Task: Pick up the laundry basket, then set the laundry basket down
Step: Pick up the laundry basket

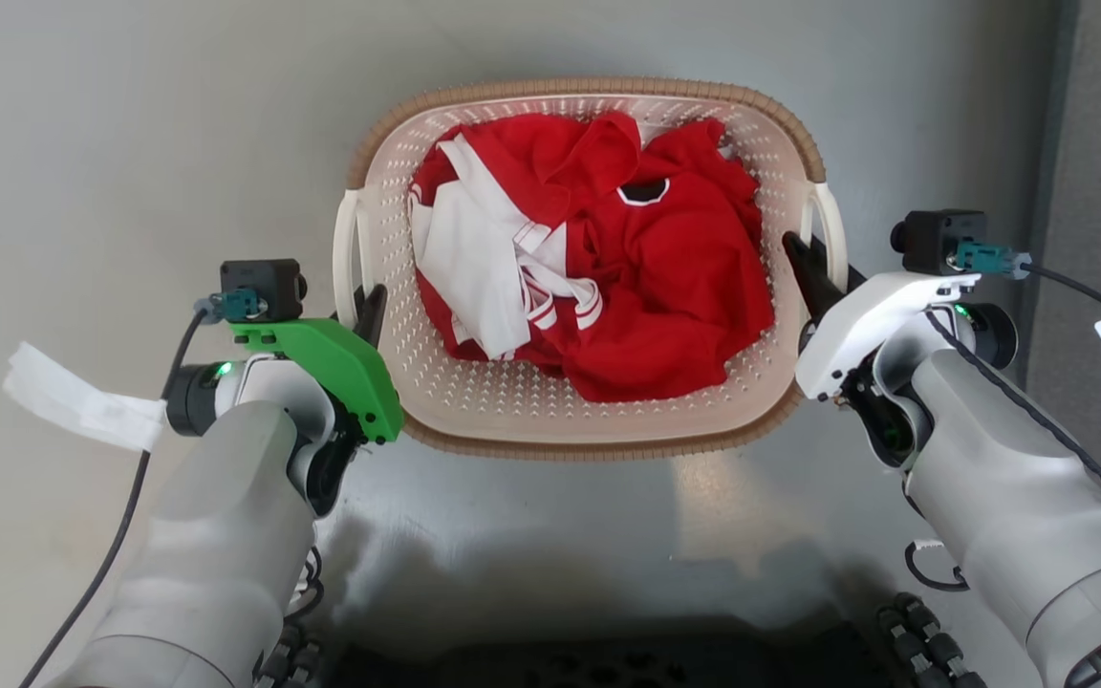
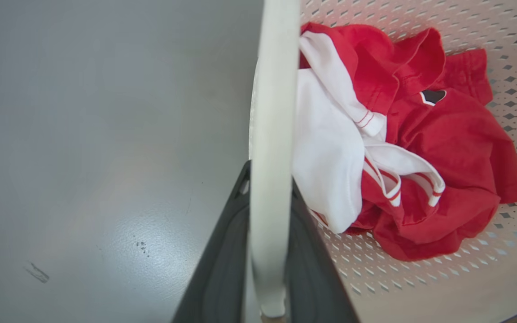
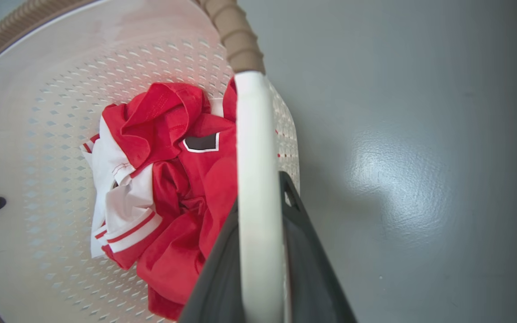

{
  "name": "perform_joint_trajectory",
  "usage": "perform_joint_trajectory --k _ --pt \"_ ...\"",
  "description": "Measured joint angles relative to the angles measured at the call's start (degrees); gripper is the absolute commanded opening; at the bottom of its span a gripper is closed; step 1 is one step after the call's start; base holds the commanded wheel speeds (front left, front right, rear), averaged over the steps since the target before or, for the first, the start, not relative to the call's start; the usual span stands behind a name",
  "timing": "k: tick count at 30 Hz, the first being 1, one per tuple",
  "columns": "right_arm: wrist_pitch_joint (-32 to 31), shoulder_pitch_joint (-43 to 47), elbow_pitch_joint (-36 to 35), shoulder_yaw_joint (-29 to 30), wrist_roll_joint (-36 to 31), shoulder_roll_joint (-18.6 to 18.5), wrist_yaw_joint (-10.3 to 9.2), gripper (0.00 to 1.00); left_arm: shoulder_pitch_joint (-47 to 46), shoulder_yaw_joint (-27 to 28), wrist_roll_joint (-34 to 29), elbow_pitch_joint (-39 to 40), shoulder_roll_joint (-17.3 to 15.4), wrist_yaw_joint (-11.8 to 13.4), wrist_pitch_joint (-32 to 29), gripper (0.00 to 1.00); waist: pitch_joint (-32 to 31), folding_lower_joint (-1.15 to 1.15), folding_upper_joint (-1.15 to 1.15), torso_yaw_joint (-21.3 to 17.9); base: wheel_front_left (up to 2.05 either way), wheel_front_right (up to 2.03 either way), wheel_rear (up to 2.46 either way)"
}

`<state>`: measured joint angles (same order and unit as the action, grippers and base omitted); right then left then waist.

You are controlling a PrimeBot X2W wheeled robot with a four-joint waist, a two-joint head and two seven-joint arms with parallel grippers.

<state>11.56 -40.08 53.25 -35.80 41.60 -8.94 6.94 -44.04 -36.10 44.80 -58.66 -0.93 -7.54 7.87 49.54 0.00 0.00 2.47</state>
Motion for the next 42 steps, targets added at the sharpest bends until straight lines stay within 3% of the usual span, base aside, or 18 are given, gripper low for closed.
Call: perform_joint_trajectory --k 42 --pt "-13.32 7.23 7.73 -9.15 11.7 2.04 -0.07 0.0 11.0 -8.31 10.74 -4.02 -0.08 0.0 -13.45 0.0 -30.81 0.0 0.0 -3.41 0.0 0.0 0.0"
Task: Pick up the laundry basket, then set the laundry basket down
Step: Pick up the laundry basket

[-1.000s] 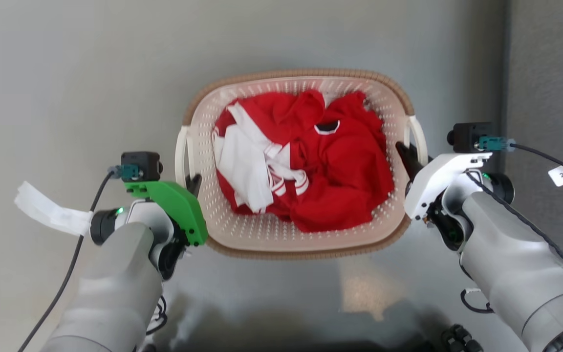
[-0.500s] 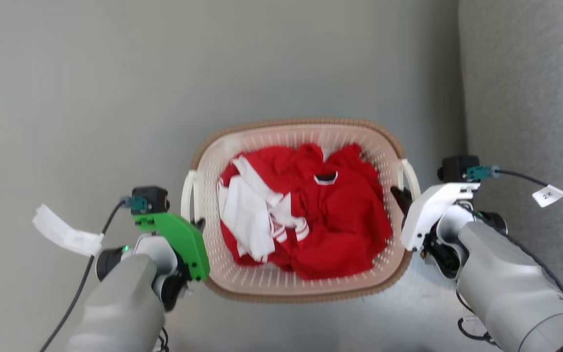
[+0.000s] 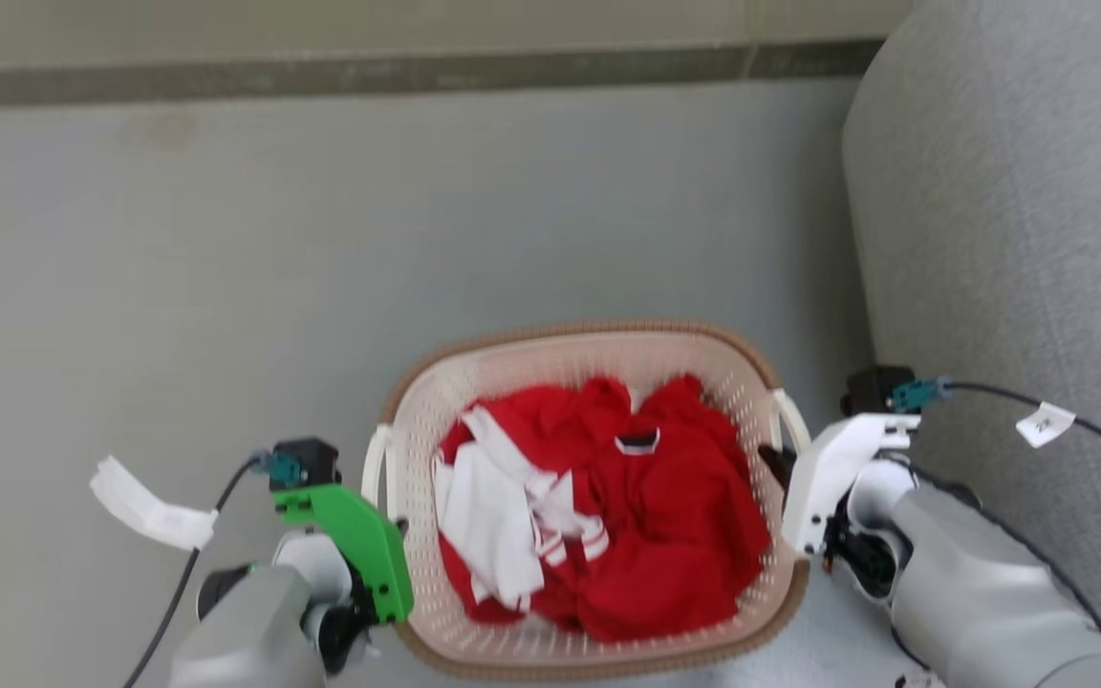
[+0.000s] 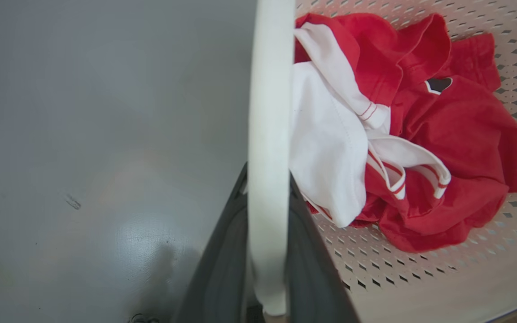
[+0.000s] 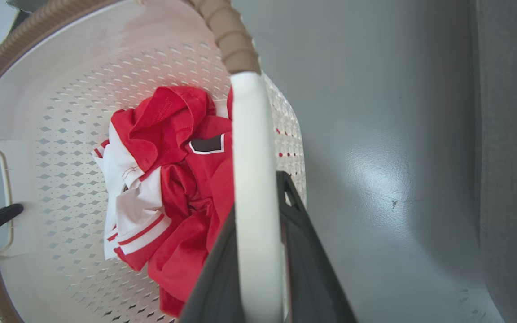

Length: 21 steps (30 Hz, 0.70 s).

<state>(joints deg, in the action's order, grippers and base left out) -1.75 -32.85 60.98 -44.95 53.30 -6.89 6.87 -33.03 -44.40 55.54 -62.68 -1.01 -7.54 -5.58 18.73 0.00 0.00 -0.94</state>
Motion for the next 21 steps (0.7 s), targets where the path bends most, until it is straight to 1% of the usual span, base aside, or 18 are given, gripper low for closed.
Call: perform_joint_trajectory --k 4,5,12,21 --pt "-1.24 1.63 0.32 -0.75 0.75 0.19 -0.08 0.0 1.85 -0.38 0.76 -0.12 -0.07 0.0 -1.48 0.0 -3.12 0.0 0.0 -0.15 0.0 0.0 0.0" --pt "-1.92 2.24 0.48 -1.18 1.14 0.32 -0.38 0.0 2.53 -0.6 0.86 -0.11 -0.1 0.0 -2.11 0.0 -4.65 0.0 0.0 -0.23 0.0 0.0 0.0" --pt "-4.53 3.25 0.67 -2.46 2.43 0.59 -0.41 0.0 3.98 -1.25 2.89 -0.07 -0.57 0.0 -4.56 0.0 -9.23 0.0 0.0 -0.5 0.0 0.0 0.0" --pt "-7.6 3.48 0.84 -3.66 3.45 0.57 -0.42 0.0 4.3 -2.08 4.02 0.24 -1.09 0.0 -7.42 0.0 -11.52 0.0 0.0 -0.84 0.0 0.0 0.0"
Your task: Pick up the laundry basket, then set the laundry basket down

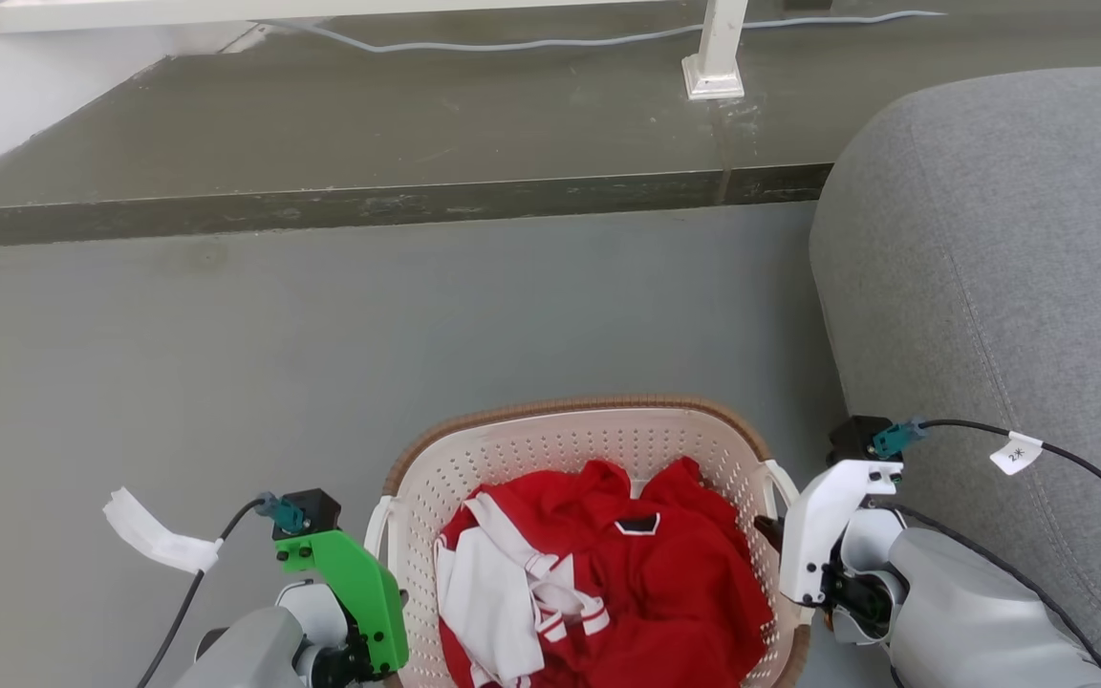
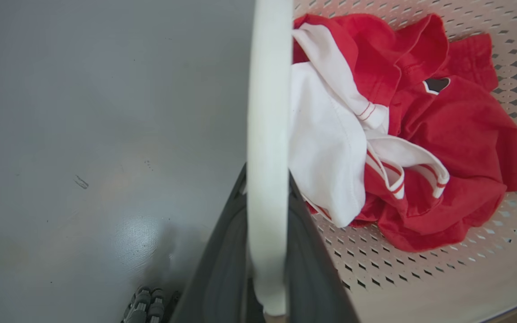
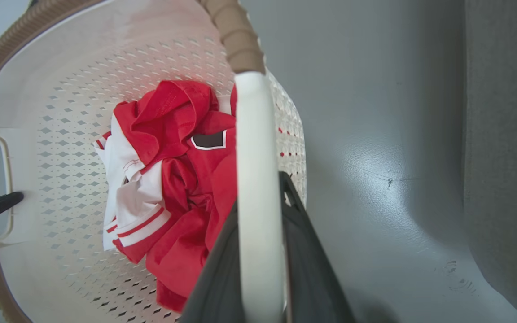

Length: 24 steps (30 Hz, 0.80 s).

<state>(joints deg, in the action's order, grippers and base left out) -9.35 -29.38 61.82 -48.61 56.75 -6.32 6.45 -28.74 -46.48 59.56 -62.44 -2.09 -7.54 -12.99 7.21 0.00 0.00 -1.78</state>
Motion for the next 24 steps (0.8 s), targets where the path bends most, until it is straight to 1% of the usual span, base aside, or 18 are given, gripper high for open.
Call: perform_joint_trajectory --k 9,24 --pt "-1.42 0.0 0.07 -0.59 0.9 -0.16 0.0 0.0 0.0 -0.51 0.41 0.36 -0.46 0.0 -1.58 0.0 -0.37 0.0 0.0 0.07 0.0 0.0 0.0" --pt "-1.79 -0.01 0.0 -1.91 2.3 -0.49 0.0 0.0 0.0 -1.53 1.7 1.11 -0.86 0.0 -1.67 0.0 -0.05 0.0 0.0 0.15 0.0 0.0 0.0"
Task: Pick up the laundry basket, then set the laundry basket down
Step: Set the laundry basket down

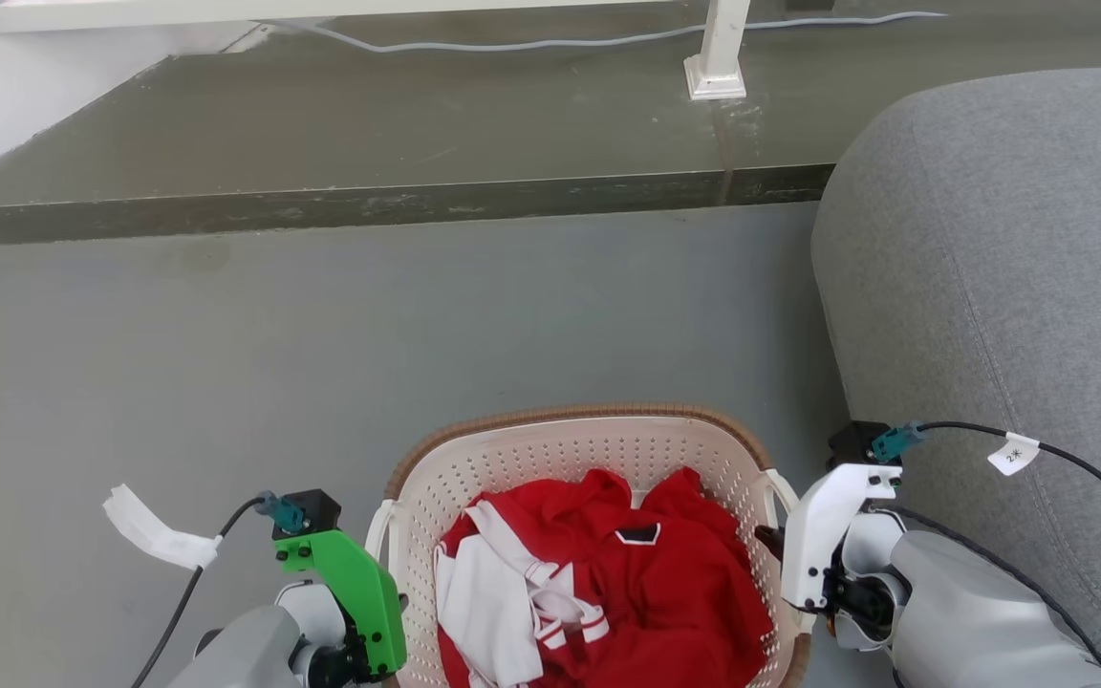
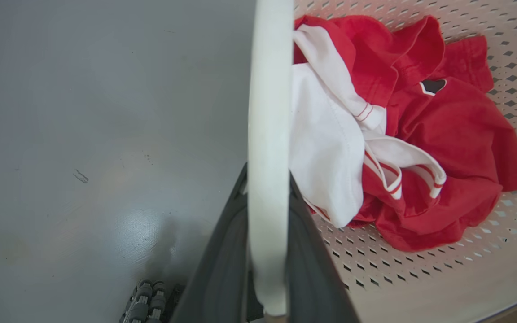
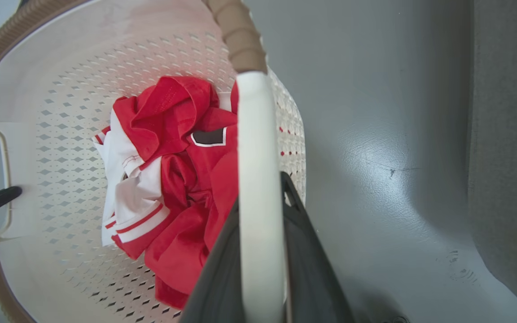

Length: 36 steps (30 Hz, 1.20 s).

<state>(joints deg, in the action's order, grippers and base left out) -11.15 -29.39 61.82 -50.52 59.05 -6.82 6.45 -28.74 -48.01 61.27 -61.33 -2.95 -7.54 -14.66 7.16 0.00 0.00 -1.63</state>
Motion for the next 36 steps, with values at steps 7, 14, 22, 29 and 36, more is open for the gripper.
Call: perform_joint_trajectory --k 7,14,22,29,36 --pt "0.0 -0.06 -0.15 -0.53 0.37 -0.1 0.0 0.0 0.0 -0.4 0.58 0.37 -0.18 0.01 0.01 0.0 0.29 0.0 0.0 0.0 0.0 0.0 0.0" --pt "0.01 -0.13 -0.25 -0.86 0.68 -0.46 0.0 0.0 -0.01 -1.21 0.81 0.82 -0.22 0.08 0.02 0.0 1.0 0.0 0.0 -0.01 0.0 0.0 0.0" --pt "0.12 -1.54 -0.31 -1.43 0.97 -0.87 0.0 0.0 -0.28 -1.86 1.08 1.51 -0.26 0.25 0.64 0.0 2.84 0.0 0.0 -0.14 0.0 0.0 0.0" --pt "1.43 -2.6 -0.54 -1.53 0.97 -1.67 0.0 0.0 -2.02 -2.37 1.05 1.98 -0.25 0.26 1.41 0.0 5.57 0.0 0.0 -0.13 0.0 0.0 0.0" --pt "3.16 -4.47 -1.19 -1.58 0.99 -2.29 0.0 0.0 -4.36 -2.56 0.77 2.23 -0.25 0.27 3.47 0.0 9.0 0.0 0.0 0.01 0.0 0.0 0.0"
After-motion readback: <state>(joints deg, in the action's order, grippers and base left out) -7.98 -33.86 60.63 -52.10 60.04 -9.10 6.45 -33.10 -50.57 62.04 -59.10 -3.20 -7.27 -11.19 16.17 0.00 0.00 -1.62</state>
